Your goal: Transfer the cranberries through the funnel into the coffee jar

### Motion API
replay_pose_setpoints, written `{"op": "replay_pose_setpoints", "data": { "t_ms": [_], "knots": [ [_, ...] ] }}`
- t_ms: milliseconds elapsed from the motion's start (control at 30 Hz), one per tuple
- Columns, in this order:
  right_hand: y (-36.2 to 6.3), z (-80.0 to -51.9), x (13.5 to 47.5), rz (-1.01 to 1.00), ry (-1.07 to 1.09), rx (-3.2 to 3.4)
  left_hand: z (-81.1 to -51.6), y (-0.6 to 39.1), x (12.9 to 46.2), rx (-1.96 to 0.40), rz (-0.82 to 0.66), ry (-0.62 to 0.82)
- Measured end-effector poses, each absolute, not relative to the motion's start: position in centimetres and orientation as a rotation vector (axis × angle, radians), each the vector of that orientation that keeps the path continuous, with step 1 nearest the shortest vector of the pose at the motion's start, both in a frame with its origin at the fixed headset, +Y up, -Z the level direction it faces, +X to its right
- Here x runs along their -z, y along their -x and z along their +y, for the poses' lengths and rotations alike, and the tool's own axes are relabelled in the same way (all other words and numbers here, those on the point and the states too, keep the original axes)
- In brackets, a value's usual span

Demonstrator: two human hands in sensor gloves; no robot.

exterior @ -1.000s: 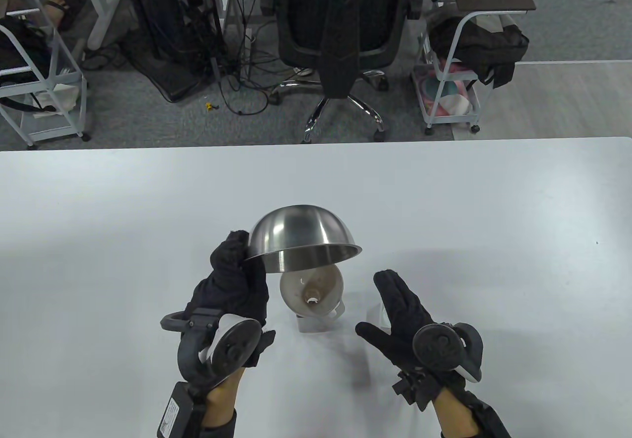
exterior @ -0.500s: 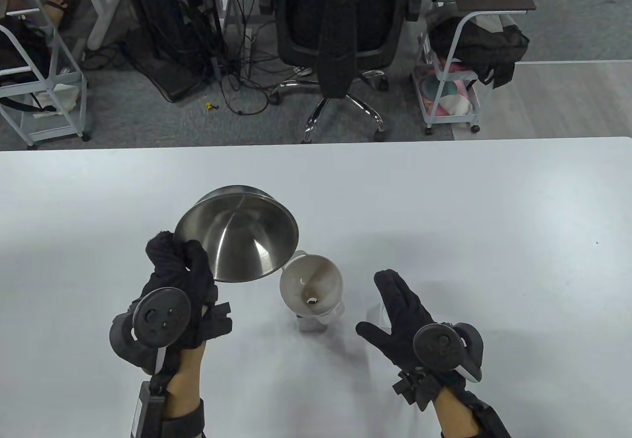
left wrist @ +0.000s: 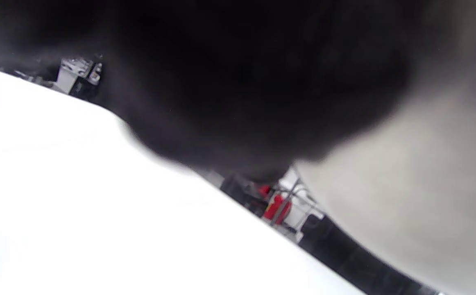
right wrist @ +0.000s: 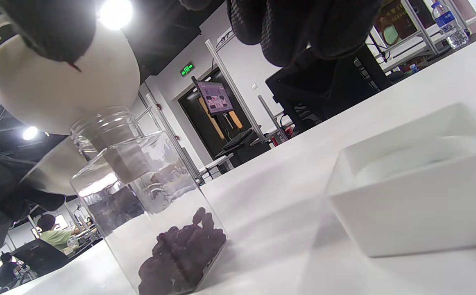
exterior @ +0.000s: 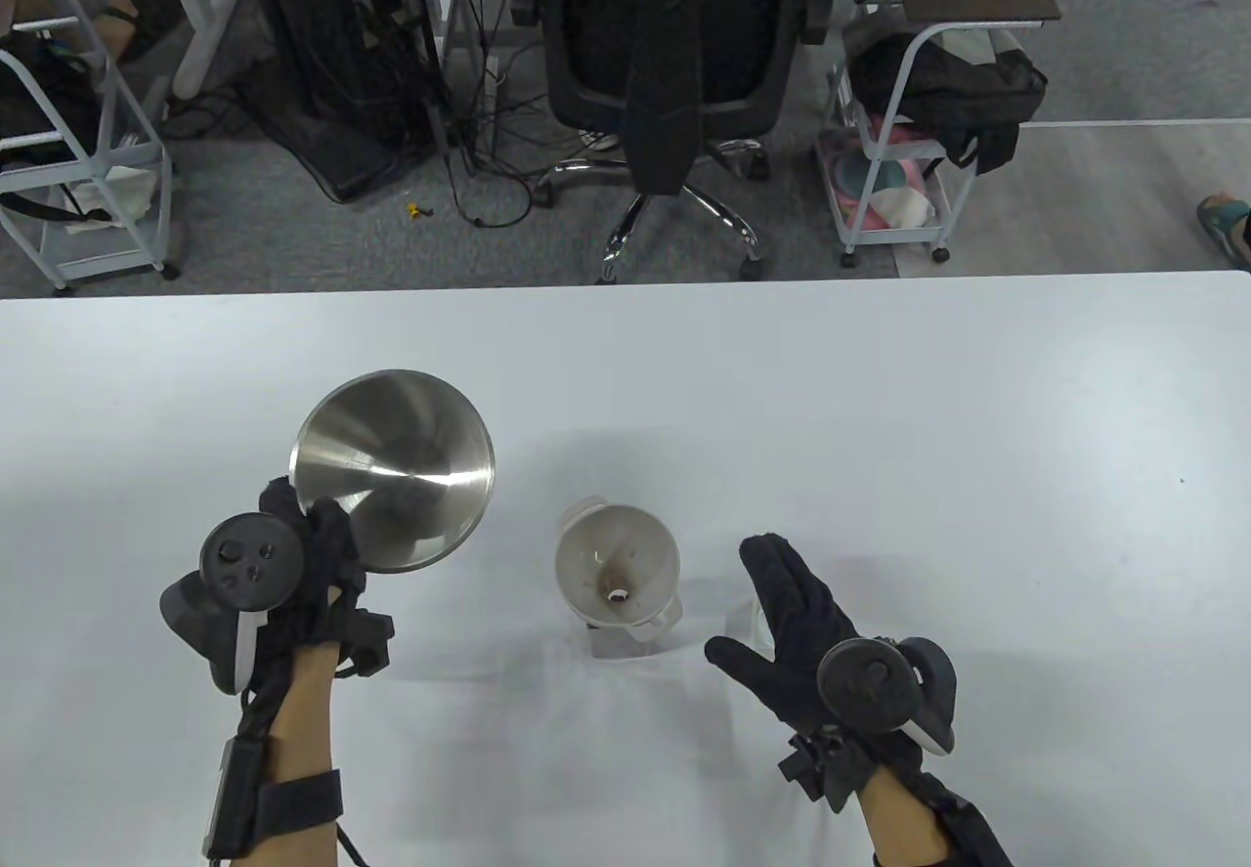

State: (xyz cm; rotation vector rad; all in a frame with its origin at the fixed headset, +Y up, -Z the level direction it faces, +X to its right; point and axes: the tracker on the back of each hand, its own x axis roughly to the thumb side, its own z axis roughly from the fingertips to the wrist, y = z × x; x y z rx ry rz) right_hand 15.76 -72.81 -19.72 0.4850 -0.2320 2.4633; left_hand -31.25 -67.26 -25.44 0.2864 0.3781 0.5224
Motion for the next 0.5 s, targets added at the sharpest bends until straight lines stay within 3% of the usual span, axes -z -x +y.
{"op": "replay_pose_setpoints", "data": {
  "t_ms": [500],
  "knots": [
    [-15.8,-72.8,19.8,-0.221,-0.486,-2.465,-72.9,33.4,25.9,-0.465,0.493,-0.116]
  ]
}}
